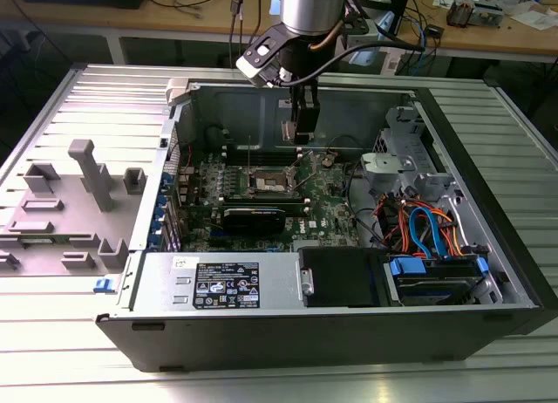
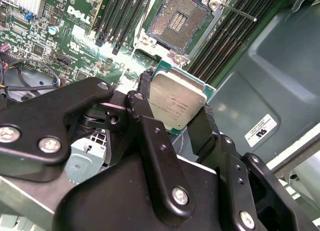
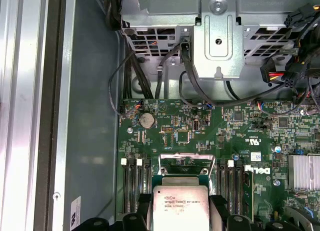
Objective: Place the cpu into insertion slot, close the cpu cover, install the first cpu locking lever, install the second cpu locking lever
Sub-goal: 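Place the cpu into insertion slot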
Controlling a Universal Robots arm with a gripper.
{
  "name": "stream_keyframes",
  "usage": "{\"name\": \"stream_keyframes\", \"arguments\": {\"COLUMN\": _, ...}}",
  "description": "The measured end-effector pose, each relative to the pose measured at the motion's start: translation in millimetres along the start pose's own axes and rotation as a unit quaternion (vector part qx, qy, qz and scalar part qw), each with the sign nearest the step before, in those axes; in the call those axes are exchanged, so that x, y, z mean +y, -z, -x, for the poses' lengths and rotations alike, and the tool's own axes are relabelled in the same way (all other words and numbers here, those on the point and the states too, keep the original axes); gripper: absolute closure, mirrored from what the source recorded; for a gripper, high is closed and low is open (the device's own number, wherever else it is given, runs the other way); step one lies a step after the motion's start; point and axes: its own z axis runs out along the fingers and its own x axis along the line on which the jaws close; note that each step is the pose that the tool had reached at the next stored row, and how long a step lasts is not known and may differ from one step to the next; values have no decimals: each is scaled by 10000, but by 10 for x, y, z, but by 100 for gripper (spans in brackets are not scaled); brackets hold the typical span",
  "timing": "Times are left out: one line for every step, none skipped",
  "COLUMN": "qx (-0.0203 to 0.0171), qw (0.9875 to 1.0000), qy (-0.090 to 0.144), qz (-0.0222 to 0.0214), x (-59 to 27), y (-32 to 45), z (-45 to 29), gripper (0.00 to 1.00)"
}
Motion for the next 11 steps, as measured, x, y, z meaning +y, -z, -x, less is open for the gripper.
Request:
{"name": "stream_keyframes", "arguments": {"qx": 0, "qw": 10000, "qy": 0, "qz": 0, "x": 0, "y": 0, "z": 0, "gripper": 46}}
{"name": "stream_keyframes", "arguments": {"qx": 0, "qw": 10000, "qy": 0, "qz": 0, "x": 0, "y": 0, "z": 0, "gripper": 46}}
{"name": "stream_keyframes", "arguments": {"qx": 0, "qw": 10000, "qy": 0, "qz": 0, "x": 0, "y": 0, "z": 0, "gripper": 46}}
{"name": "stream_keyframes", "arguments": {"qx": 0, "qw": 10000, "qy": 0, "qz": 0, "x": 0, "y": -1, "z": 0, "gripper": 46}}
{"name": "stream_keyframes", "arguments": {"qx": 0, "qw": 10000, "qy": -2, "qz": 12, "x": -4, "y": -3, "z": 0, "gripper": 46}}
{"name": "stream_keyframes", "arguments": {"qx": 1, "qw": 10000, "qy": -1, "qz": 34, "x": -15, "y": -6, "z": 0, "gripper": 46}}
{"name": "stream_keyframes", "arguments": {"qx": -1, "qw": 10000, "qy": 1, "qz": 69, "x": -47, "y": -11, "z": -1, "gripper": 46}}
{"name": "stream_keyframes", "arguments": {"qx": -2, "qw": 10000, "qy": 2, "qz": 89, "x": -74, "y": -16, "z": -1, "gripper": 46}}
{"name": "stream_keyframes", "arguments": {"qx": -1, "qw": 9999, "qy": 2, "qz": 115, "x": -123, "y": -30, "z": -2, "gripper": 46}}
{"name": "stream_keyframes", "arguments": {"qx": -2, "qw": 9999, "qy": 2, "qz": 123, "x": -161, "y": -42, "z": -3, "gripper": 46}}
{"name": "stream_keyframes", "arguments": {"qx": -2, "qw": 9999, "qy": 2, "qz": 126, "x": -179, "y": -52, "z": -3, "gripper": 46}}
